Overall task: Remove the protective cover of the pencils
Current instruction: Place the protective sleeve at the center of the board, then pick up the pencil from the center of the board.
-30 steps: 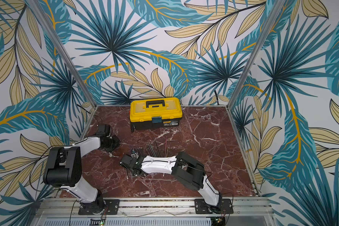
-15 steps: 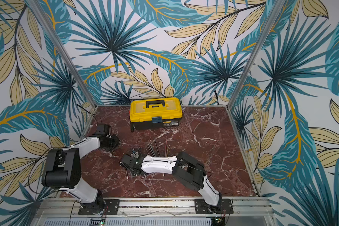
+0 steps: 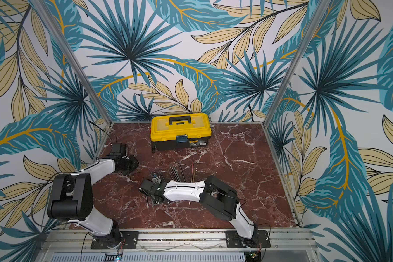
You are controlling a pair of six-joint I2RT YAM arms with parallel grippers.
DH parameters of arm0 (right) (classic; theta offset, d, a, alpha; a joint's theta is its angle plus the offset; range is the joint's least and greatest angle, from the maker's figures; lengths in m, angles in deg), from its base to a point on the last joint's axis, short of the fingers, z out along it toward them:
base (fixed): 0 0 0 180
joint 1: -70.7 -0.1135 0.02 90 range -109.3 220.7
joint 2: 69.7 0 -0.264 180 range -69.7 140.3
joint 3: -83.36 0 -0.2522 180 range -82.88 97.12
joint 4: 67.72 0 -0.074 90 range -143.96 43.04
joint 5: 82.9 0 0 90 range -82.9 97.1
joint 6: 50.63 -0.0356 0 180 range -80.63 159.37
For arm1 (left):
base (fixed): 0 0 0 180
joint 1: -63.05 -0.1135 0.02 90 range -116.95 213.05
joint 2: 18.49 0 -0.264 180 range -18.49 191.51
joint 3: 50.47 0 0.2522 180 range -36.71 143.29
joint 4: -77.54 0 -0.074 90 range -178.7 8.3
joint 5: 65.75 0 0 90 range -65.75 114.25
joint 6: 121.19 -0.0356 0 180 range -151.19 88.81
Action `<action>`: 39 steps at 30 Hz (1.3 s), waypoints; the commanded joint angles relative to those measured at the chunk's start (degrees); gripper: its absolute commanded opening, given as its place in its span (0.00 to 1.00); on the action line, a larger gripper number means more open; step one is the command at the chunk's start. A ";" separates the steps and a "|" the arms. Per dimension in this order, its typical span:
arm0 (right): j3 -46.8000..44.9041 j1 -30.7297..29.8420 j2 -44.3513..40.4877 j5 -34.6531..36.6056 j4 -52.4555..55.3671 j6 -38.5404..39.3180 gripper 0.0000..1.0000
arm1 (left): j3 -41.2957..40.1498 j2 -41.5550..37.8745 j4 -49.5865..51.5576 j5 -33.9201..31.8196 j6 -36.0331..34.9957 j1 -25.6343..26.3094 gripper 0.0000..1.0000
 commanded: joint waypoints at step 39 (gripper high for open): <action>-0.05 0.98 1.71 -1.85 1.12 0.36 0.23 | -0.46 -1.77 -0.74 -0.43 0.03 0.22 0.20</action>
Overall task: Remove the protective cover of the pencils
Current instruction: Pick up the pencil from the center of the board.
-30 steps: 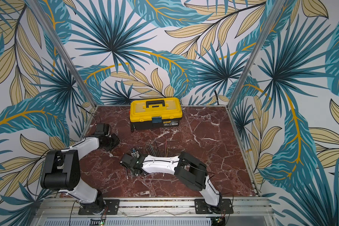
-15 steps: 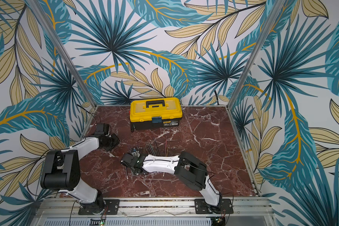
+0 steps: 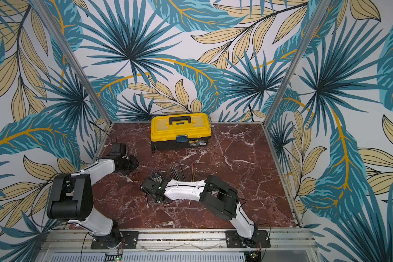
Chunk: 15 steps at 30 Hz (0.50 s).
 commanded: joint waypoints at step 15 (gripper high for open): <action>3.74 0.18 4.14 -0.85 3.62 1.03 0.14 | -1.65 -3.97 -1.65 -0.76 0.35 0.23 0.27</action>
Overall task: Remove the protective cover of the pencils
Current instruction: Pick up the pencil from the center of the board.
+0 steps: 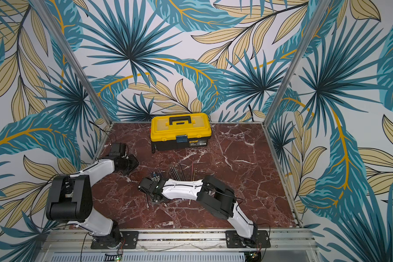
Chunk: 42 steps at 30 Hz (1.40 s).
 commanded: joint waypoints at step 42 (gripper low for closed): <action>1.10 0.28 -6.56 -1.68 -5.70 4.27 0.01 | -24.15 -25.94 -20.79 15.79 10.35 0.39 0.50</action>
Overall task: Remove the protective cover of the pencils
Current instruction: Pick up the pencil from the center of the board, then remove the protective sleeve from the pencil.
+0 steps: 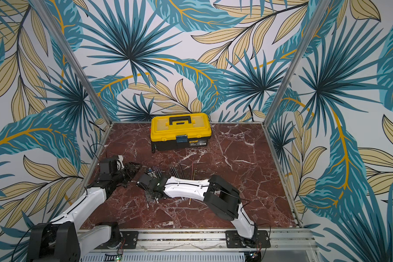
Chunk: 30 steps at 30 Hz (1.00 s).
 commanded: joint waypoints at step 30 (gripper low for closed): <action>0.84 0.48 -5.12 -3.05 -3.23 0.97 0.00 | -0.96 -1.44 -3.97 2.25 -1.59 1.64 0.32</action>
